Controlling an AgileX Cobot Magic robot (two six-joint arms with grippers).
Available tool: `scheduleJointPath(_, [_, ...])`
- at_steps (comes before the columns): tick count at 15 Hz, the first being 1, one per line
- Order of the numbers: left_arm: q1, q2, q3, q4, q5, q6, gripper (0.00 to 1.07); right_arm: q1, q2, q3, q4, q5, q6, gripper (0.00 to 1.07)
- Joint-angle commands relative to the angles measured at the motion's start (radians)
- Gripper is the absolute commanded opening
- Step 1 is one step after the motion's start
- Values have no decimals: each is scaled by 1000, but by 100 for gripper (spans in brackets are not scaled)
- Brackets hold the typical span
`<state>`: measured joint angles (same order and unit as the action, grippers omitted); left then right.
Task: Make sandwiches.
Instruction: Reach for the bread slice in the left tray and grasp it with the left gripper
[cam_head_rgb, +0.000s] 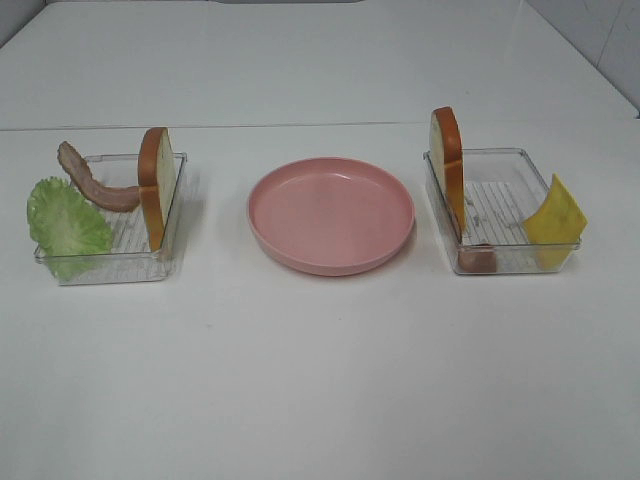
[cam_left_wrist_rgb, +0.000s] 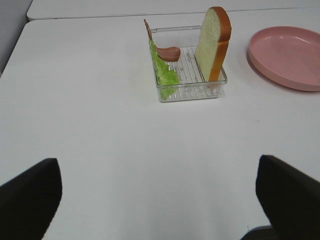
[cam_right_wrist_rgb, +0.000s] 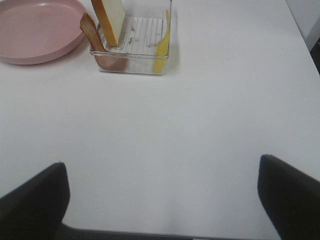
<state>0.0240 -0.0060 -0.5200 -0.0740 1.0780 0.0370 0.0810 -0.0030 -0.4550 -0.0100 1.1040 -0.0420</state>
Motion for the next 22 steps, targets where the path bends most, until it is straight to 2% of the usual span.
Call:
scheduleJointPath(1, [1,-16,1,-4,-4,-2,101,-6,-32,2,-4,-5,-7,99])
scheduleJointPath(4, [1,10,-15,-4,-23,-3,101,-6,-32,2,-4,-5,-7,99])
scheduleJointPath(7, [1,123,-53,-3,-144,-3,101,-6,-32,2,-4,-5,-7,99])
scheduleJointPath(9, [1,293,-56,-12,-317,-29,101,-6,-32,2,-4,-5,-7,99])
scheduleJointPath(11, [1,408,-59,-15,-397,-29,101,-6,-32,2,-4,-5,-7,99])
scheduleJointPath(12, [1,531,-86,-15,-450,-29,101,-6,-32,2,-4,-5,-7,99])
scheduleJointPath(14, [1,660,-142,-15,-471,-29,101,-6,-32,2,-4,-5,-7,99])
scheduleJointPath(16, [1,887,-291,-17,-452,-22,101,-6,-32,2,-4,-5,-7,99])
scheduleJointPath(18, [1,1015,-375,-31,-415,-22,101,-6,-32,2,-4,-5,-7,99])
scheduleJointPath(22, [1,1357,-670,-131,-247,-20,101,-6,-32,2,-4,-5,-7,99])
